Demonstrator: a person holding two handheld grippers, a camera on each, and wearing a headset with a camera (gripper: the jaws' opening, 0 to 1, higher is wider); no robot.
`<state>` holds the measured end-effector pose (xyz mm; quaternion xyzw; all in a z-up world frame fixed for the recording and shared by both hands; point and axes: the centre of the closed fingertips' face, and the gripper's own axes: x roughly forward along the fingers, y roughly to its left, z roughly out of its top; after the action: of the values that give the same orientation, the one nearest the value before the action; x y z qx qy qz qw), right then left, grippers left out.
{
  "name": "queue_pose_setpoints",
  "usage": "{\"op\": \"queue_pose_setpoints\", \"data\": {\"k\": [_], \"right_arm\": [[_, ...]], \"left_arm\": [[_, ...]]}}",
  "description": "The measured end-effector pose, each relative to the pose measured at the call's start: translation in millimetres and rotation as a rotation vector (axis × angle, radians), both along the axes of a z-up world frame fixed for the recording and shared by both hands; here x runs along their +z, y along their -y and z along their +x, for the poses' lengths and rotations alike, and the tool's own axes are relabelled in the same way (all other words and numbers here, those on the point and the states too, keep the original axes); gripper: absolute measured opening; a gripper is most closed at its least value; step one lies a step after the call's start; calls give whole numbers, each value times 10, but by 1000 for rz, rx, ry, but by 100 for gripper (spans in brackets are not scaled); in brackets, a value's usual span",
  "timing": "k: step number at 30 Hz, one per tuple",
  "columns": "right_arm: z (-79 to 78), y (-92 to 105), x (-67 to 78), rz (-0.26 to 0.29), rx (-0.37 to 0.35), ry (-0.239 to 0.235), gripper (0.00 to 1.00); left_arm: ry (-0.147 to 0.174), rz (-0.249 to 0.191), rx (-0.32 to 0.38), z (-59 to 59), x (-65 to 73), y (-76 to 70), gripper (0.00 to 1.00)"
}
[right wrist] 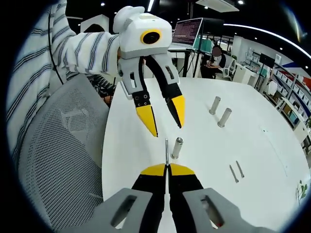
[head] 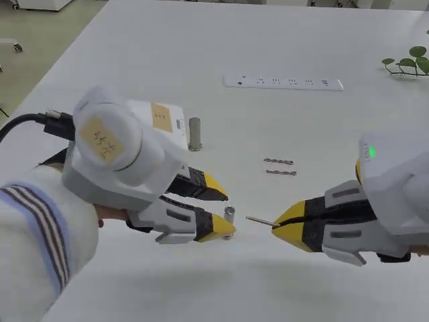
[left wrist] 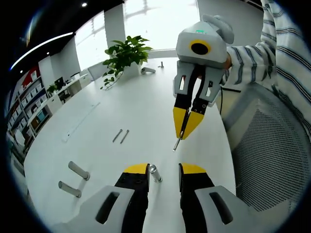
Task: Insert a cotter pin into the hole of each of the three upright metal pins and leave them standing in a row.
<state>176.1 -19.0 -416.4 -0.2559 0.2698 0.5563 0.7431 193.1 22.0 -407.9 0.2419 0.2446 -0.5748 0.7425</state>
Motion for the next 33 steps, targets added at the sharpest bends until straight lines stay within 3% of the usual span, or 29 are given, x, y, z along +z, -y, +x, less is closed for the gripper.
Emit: {"op": "queue_pose_setpoints", "data": {"k": [10,18,33], "right_arm": [[187,19,-200,-27,12,-16,0],[238,-5,-255,-35,30,-25,0],[279,-59,-335,-54,72,-39,0]], "left_arm": [[-11,36,7,125,-143,25,17],[-24,54,37,169,-246,22,13],[-41,53,33,143,-279,44,6]]}}
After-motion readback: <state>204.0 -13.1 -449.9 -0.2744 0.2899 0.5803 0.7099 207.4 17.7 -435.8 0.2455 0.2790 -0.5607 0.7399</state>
